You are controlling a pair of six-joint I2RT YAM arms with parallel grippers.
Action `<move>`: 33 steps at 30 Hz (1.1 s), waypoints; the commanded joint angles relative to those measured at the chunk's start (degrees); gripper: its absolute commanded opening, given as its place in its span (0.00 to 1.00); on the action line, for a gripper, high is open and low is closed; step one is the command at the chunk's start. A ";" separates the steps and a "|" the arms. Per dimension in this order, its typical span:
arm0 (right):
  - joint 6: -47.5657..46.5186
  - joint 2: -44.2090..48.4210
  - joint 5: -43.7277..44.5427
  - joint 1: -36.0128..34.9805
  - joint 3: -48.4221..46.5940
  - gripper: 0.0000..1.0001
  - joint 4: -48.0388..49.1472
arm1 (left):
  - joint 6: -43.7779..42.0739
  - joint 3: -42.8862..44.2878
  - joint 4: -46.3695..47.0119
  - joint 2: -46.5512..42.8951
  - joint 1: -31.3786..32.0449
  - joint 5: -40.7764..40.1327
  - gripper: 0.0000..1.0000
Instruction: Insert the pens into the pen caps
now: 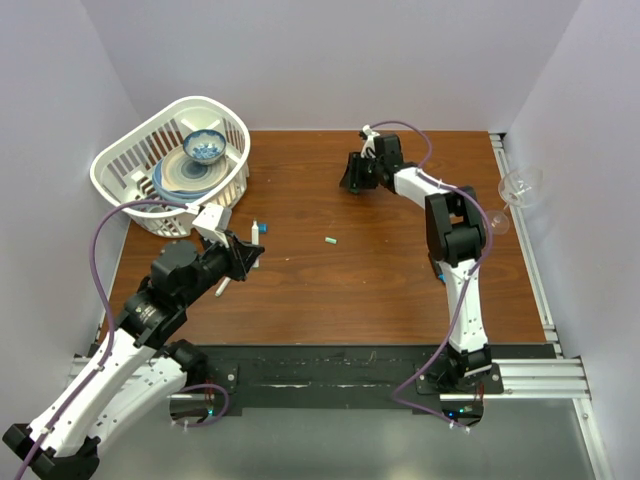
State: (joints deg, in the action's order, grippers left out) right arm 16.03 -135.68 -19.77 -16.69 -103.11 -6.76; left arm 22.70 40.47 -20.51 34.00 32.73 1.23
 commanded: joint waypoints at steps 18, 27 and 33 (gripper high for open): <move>-11.19 11.40 -3.69 -3.09 16.97 0.45 -11.08 | -1.34 -0.30 1.53 -1.21 -0.21 -0.09 0.00; -17.33 12.72 -4.93 -4.23 16.98 0.43 -20.29 | -1.34 -0.21 1.44 -1.39 -0.21 0.35 0.00; -17.09 15.17 -4.05 -4.76 20.13 0.41 -22.41 | -1.17 -0.30 1.53 -1.48 -0.21 0.35 0.00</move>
State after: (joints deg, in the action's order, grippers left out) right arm 0.49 -122.06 -25.28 -20.80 -86.72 -20.47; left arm 22.72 40.47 -20.56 32.93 32.75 1.26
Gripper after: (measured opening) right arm 0.417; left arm 0.128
